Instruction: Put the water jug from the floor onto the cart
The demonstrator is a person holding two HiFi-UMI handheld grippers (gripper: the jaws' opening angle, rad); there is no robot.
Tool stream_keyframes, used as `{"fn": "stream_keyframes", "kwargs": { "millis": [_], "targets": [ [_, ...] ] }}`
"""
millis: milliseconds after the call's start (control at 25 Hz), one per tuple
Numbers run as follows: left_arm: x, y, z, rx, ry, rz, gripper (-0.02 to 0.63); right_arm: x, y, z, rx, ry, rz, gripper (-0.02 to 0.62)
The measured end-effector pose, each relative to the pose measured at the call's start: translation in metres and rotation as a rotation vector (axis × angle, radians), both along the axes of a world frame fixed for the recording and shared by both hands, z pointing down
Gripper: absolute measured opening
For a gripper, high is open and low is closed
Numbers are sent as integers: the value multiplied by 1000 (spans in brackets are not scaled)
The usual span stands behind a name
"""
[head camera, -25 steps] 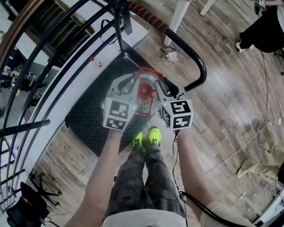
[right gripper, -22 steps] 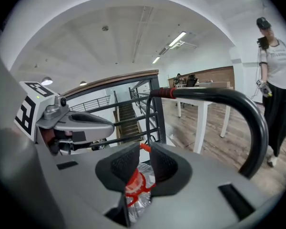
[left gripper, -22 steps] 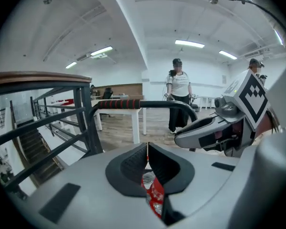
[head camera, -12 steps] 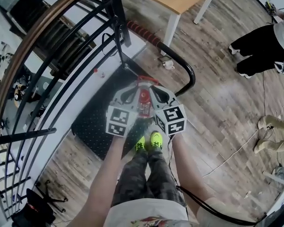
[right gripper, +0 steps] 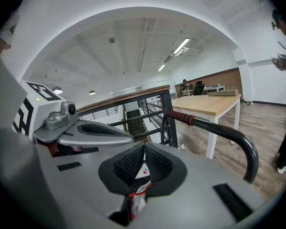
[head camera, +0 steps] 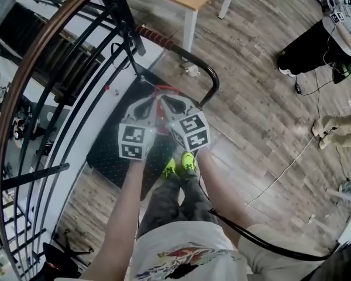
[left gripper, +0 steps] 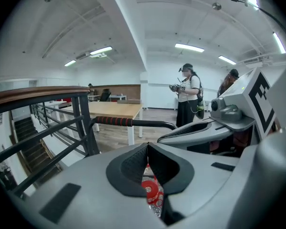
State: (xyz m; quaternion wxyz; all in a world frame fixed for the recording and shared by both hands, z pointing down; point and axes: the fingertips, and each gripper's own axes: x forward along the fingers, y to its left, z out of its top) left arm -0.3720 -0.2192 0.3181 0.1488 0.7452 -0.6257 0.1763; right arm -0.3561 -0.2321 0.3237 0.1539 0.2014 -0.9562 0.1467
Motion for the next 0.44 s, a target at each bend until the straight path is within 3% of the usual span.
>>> {"fn": "stream_keyframes", "kwargs": {
  "millis": [440],
  "targets": [
    [-7,14,-2,-35,20,-50,14,-5,8,-9,-11,14,-39,25]
  ]
}}
